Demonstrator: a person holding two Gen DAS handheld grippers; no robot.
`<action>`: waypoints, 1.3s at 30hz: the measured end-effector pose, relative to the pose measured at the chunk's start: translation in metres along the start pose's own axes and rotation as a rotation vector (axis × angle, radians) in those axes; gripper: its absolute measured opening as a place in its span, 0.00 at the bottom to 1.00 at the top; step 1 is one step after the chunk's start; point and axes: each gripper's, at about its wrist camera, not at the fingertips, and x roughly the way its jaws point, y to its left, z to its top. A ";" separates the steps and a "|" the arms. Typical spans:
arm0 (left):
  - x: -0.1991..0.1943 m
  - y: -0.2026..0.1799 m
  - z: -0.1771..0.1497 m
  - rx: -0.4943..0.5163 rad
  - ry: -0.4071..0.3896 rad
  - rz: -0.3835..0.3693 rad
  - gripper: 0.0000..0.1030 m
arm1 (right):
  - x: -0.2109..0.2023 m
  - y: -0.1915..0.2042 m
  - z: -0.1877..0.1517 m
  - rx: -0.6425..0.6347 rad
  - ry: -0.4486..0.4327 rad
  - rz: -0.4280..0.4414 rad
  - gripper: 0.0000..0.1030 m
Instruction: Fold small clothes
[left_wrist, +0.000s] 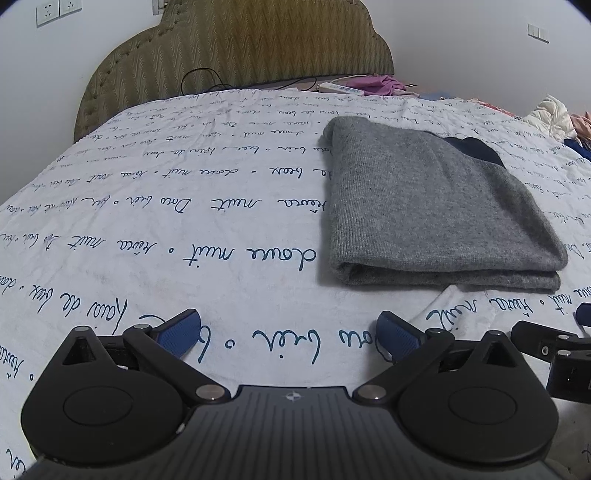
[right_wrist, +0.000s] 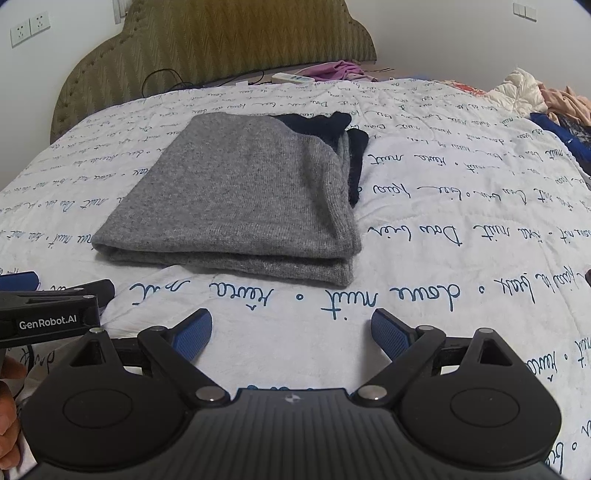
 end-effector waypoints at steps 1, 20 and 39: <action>0.000 0.000 0.000 0.001 -0.001 0.001 1.00 | 0.000 0.000 0.000 -0.002 -0.001 -0.001 0.91; 0.001 -0.002 -0.003 0.016 -0.004 0.012 1.00 | 0.005 0.001 0.000 -0.013 -0.008 -0.032 0.95; 0.003 -0.002 -0.003 0.009 0.009 0.011 1.00 | 0.010 0.001 0.000 -0.003 0.005 -0.039 0.98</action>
